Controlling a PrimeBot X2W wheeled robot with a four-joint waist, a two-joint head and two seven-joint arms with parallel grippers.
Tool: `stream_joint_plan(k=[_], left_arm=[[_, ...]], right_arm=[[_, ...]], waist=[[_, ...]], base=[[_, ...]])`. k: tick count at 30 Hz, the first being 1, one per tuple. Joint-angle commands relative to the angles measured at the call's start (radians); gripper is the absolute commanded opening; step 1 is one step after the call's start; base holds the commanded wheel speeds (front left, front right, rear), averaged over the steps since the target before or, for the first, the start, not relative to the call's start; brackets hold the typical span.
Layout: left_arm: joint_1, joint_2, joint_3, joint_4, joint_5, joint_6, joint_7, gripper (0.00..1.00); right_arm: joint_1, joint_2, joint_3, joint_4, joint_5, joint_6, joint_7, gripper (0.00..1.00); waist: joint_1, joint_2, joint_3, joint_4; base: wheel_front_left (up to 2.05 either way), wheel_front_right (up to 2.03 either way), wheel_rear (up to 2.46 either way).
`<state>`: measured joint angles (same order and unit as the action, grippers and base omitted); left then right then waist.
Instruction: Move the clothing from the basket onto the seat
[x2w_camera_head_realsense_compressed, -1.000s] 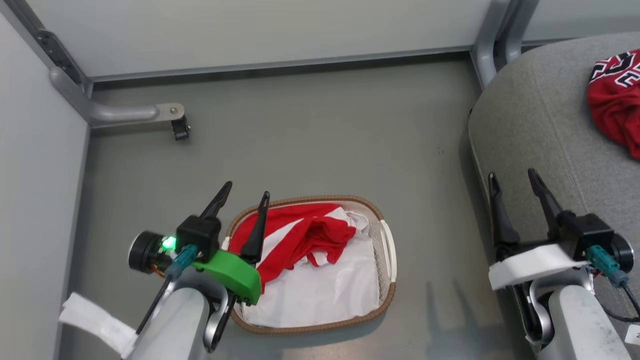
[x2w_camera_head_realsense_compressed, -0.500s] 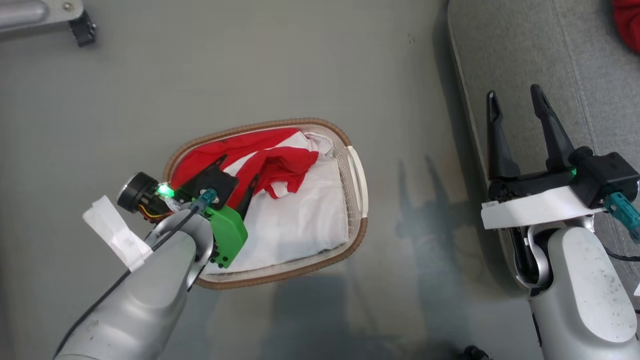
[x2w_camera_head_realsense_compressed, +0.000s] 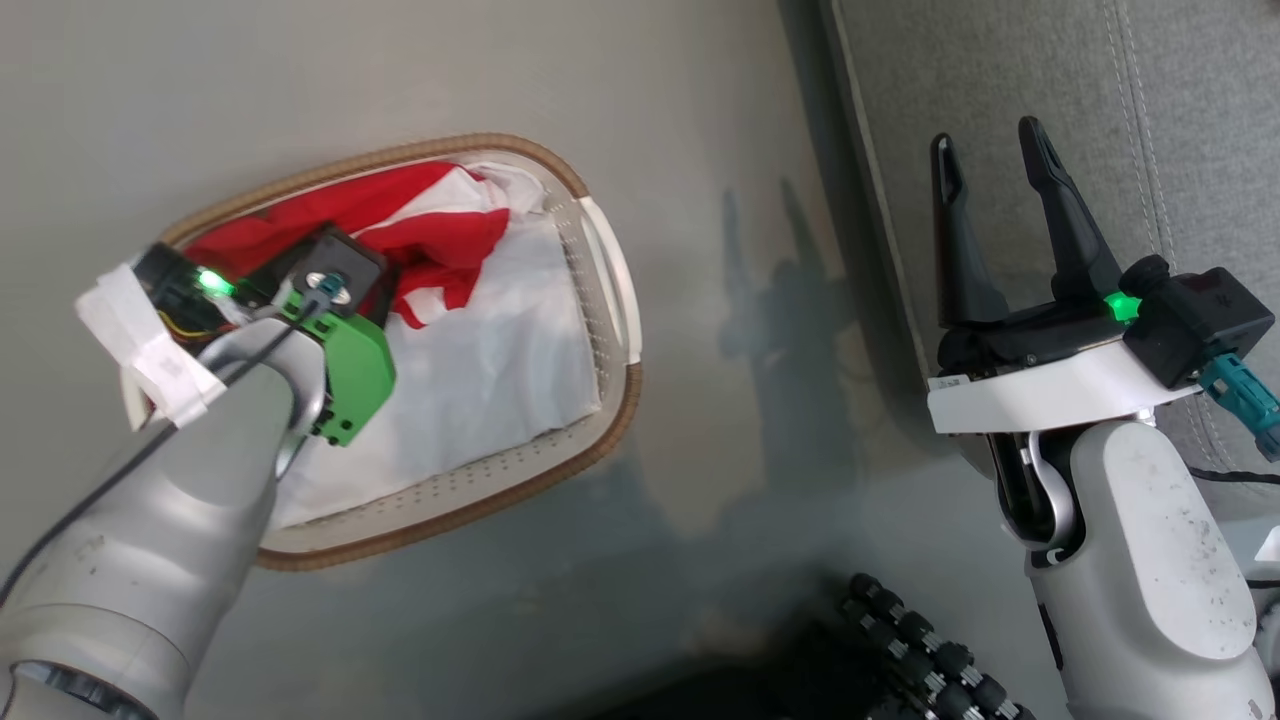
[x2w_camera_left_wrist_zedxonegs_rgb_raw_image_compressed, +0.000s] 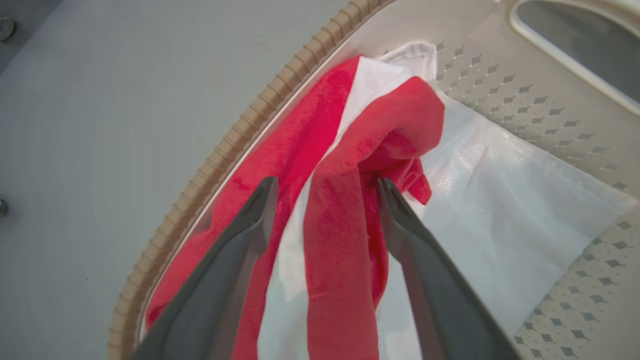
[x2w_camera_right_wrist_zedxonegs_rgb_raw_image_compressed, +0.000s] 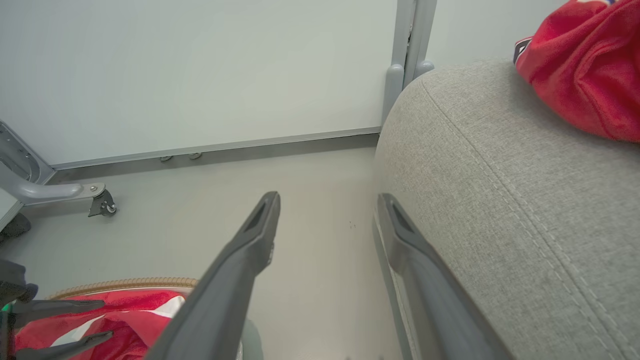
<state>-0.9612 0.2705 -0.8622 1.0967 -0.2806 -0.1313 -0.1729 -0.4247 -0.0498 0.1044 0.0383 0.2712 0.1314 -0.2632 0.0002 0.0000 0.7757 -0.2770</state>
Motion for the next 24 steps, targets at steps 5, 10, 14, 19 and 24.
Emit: stream_joint_plan(k=[5,10,14,19,24], left_arm=[[-0.052,0.01,0.0,0.062,-0.001,0.018,-0.005,1.0],[-0.071,-0.005,-0.002,0.096,-0.008,0.02,-0.019,0.0],[-0.068,-0.026,-0.003,0.105,-0.018,0.018,-0.044,0.0],[-0.041,-0.061,0.012,0.077,-0.053,0.01,-0.078,0.0],[-0.001,-0.087,0.007,0.012,-0.077,0.003,-0.093,0.0]], right_arm=[[-0.02,-0.001,0.007,-0.011,0.012,-0.001,-0.002,1.0],[-0.026,-0.001,-0.001,-0.003,0.014,-0.001,-0.002,1.0],[-0.028,-0.002,-0.012,0.004,0.003,-0.001,-0.002,1.0],[-0.019,-0.002,-0.038,0.029,-0.02,-0.001,-0.002,1.0],[0.002,-0.002,-0.059,0.069,-0.047,-0.001,-0.002,1.0]], waist=[[-0.0002,0.0,0.086,-0.078],[-0.0002,0.0,0.09,-0.071],[-0.0002,0.0,0.076,-0.049],[-0.0002,0.0,0.028,-0.006],[-0.0002,0.0,-0.065,0.045]], base=[[0.0,0.0,0.0],[0.0,0.0,0.0],[0.0,0.0,0.0],[0.0,0.0,0.0],[0.0,0.0,0.0]])
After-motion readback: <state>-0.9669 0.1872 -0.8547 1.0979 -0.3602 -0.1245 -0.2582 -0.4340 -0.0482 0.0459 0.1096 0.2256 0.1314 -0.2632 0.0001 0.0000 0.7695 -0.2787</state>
